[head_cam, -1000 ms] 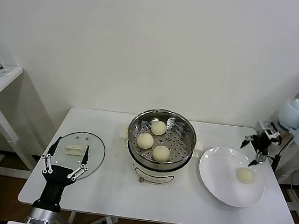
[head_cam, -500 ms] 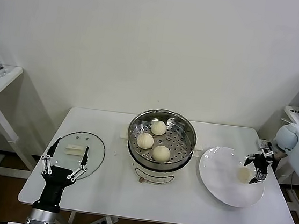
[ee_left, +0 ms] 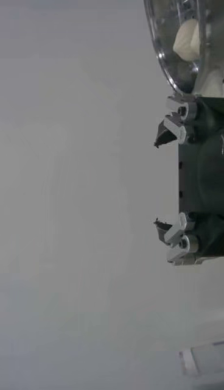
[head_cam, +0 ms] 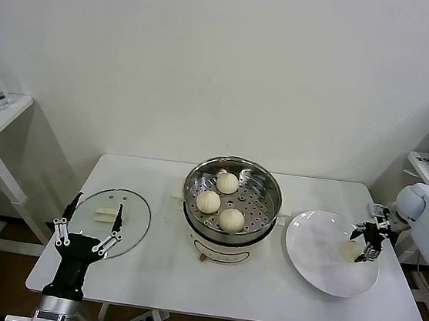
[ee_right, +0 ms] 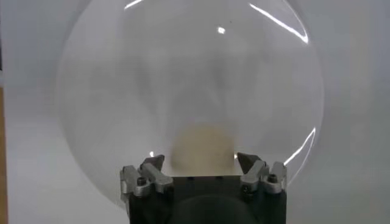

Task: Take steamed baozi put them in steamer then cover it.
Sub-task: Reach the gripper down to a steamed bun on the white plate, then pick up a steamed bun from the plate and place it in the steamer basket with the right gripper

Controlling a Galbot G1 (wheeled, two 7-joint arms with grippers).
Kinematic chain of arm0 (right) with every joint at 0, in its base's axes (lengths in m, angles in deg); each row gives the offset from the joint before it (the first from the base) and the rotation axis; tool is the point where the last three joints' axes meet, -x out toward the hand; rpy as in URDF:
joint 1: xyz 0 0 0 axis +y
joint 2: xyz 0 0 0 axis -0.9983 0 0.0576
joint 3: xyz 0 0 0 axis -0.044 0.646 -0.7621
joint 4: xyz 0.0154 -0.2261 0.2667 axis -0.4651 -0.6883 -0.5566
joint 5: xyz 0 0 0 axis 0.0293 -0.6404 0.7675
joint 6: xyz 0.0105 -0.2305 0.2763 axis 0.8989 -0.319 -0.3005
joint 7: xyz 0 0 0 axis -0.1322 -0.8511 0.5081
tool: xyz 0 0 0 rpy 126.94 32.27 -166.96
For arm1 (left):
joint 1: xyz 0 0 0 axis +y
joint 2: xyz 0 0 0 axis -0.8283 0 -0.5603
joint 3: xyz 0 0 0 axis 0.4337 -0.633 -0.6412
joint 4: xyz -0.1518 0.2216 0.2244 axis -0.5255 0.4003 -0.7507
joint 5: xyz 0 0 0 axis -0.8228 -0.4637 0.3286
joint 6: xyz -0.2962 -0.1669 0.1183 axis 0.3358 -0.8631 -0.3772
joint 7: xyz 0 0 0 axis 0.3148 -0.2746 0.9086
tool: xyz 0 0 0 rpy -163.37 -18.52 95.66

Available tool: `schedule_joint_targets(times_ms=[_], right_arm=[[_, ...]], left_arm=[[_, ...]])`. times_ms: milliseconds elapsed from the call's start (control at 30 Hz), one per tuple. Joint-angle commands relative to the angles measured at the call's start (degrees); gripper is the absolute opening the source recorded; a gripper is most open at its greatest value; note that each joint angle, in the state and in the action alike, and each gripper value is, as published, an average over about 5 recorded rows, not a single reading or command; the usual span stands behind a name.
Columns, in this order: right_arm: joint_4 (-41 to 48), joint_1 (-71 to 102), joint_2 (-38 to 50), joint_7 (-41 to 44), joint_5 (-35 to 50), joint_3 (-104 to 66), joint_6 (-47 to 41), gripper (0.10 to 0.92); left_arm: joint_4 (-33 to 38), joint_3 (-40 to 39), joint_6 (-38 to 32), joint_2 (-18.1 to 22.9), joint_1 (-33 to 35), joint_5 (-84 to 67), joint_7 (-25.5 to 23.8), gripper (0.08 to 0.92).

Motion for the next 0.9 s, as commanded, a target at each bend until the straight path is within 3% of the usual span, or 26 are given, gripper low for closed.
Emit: schedule_joint_targets(times_ms=[33, 200, 433, 733, 900], right_arm=[[1.3, 0.9, -0.5, -0.6, -1.3, -1.7, 0.3, 0.72], [-2.1, -1.8, 0.9, 1.2, -0.2, 0.4, -0.2, 0.651], [-12.9, -21.3, 2.5, 12.7, 11.0, 15.4, -2.2, 0.622], [-24.1, -44.9, -6.8, 15.4, 33.5, 36.1, -10.9, 0.628], [-24.8, -46.3, -12.1, 14.3, 35.9, 39.6, -12.4, 0.628]], left_arm=[[-0.1, 0.0, 0.1, 0.0, -0.1, -0.1, 0.0, 0.823], [0.2, -0.1, 0.3, 0.0, -0.3, -0.1, 0.0, 0.823], [0.2, -0.4, 0.6, -0.3, -0.9, -0.2, 0.0, 0.823], [0.3, -1.0, 0.4, -0.5, -1.1, -0.2, 0.1, 0.823], [0.7, -1.1, 0.5, -0.5, -1.1, -0.2, 0.2, 0.823]])
